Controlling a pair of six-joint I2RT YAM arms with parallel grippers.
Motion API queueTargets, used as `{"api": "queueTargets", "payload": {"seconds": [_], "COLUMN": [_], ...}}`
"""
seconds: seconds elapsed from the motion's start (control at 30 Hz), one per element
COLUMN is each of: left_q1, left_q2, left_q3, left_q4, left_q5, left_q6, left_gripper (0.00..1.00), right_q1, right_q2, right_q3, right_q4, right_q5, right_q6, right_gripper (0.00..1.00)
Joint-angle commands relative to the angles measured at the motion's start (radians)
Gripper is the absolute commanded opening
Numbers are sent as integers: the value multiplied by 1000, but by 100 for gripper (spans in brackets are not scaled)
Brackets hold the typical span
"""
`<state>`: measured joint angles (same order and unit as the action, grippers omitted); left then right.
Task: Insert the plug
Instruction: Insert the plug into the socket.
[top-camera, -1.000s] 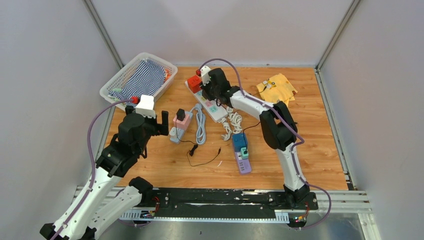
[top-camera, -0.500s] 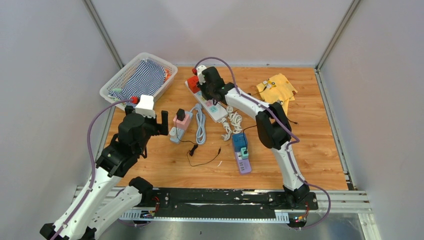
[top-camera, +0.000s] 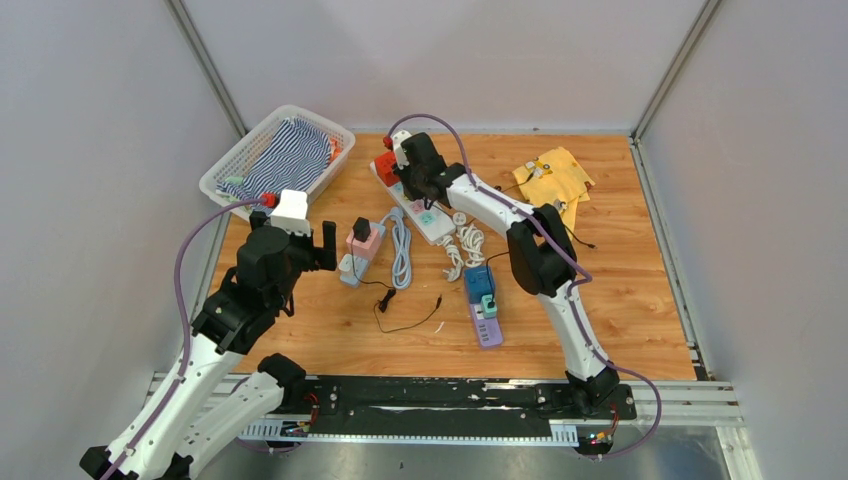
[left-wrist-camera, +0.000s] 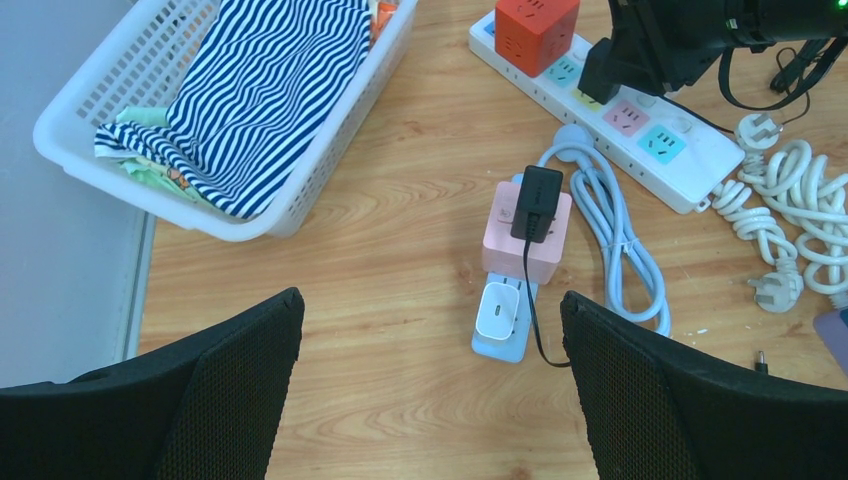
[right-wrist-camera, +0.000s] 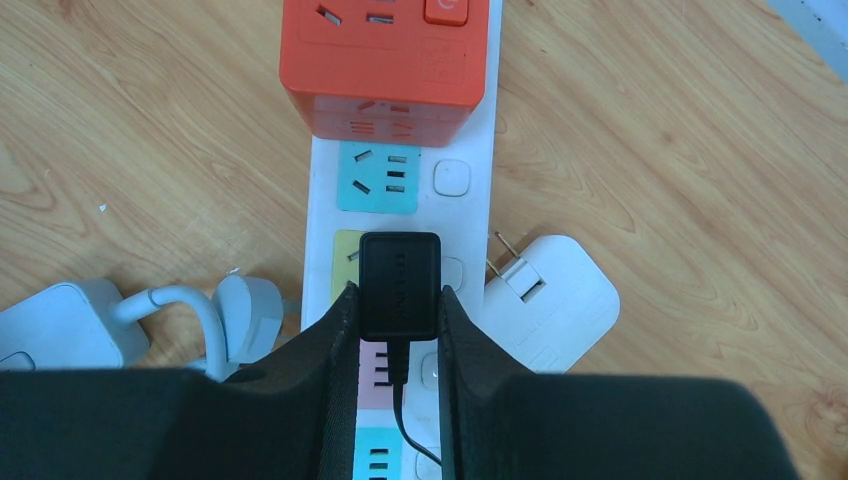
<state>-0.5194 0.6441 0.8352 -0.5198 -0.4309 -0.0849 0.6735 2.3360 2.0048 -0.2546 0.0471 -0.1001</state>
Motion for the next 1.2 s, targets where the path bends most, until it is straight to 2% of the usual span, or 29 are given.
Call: {"api": "queueTargets", "payload": {"seconds": [0.0,0.07,0.3,0.57,0.7,0.77,0.83,0.97,1.03,1.17], "left_q1": [-3,-4,-4,-4,-4,-4,-3,-4,-4,-4], "left_q2": [2,2,3,0,-1,-1,-4,2,3,0], "left_q3": [-13,-13,-15,-15,-16,-16,-18,-16,-15,-16], "left_q4": [0,1,0,0,-2,-3,0,3,1,1], "left_q5": [-17,-17,-17,-12,-12,-14,-13,-2,-2,-5], "left_q6": [4,4,4,4,4,4,2,3,4,4], "left_gripper": [100,100,100,100,100,100,100,100,100,100], "right_q1": [9,8,-9,-53,-81,-106,-143,-214,-252,-300], "right_q2": [125,109,33,-48,-91,-114,-136,-159,-156,-147], "right_q3": [-44,-39,55,159,118,63,-5,-71,-87,-144], "right_q4": [-162,-163,-163,-153,-123,-81,-37,1,7,-3], "right_q5": [-31,-28,-76,-145,-153,-179,-266,-276,-341,-543], "right_q6": [14,15,43,92,47,-26,-109,-204,-252,-449], "right_gripper": [0,0,40,66,72,72,78,82,82,82]}}
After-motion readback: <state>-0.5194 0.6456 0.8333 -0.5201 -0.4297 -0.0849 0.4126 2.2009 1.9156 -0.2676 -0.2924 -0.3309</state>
